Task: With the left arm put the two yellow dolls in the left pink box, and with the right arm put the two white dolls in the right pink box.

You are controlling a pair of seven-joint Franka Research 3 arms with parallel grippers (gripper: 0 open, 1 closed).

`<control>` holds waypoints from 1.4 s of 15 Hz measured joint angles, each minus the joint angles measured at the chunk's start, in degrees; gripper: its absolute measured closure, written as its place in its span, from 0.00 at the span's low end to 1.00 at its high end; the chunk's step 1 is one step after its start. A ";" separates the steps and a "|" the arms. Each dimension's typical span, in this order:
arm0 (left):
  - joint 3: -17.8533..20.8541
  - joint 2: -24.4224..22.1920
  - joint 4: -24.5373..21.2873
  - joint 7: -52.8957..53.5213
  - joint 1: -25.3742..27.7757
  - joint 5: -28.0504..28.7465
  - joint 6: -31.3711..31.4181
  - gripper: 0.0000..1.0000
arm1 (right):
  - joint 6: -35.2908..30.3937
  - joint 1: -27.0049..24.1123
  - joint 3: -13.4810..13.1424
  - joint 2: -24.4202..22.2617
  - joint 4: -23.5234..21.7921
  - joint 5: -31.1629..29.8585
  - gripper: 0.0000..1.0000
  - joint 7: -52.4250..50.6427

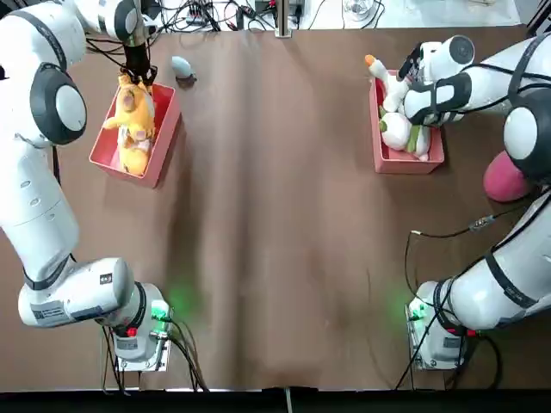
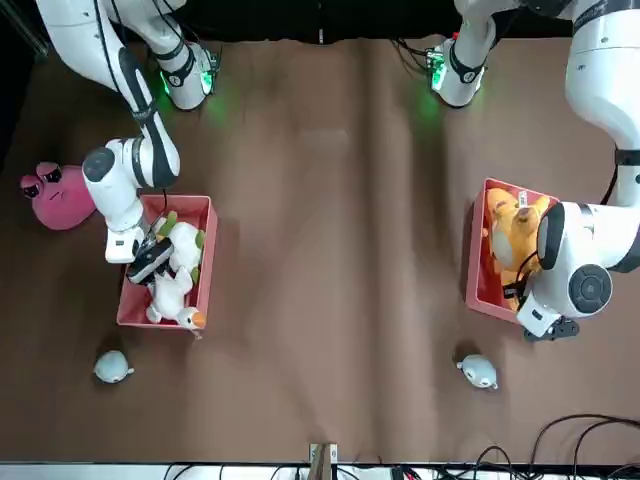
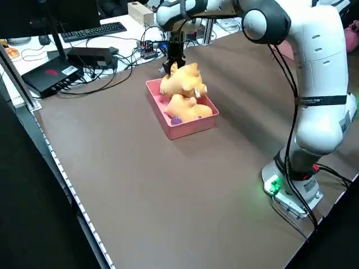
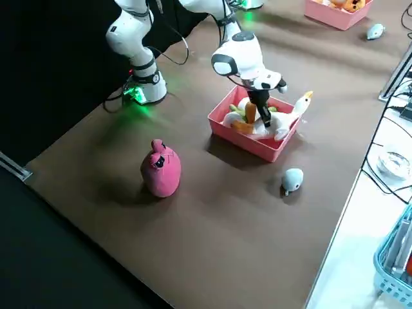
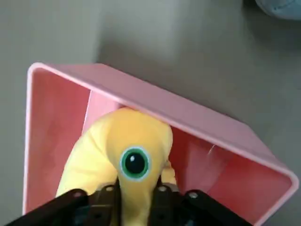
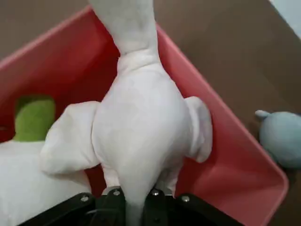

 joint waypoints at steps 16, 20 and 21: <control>-0.28 -0.14 2.28 0.19 -1.00 0.00 0.22 0.01 | -28.49 -1.09 0.60 -6.23 11.35 0.18 0.00 5.77; -0.34 -5.04 3.13 0.20 -0.53 -0.02 -0.01 0.01 | -54.31 -1.08 0.69 -9.20 27.90 0.19 0.00 18.45; -0.36 -7.37 3.31 0.19 -0.28 -0.26 -1.20 0.01 | -61.36 -1.16 0.64 -9.34 33.20 0.19 0.00 22.17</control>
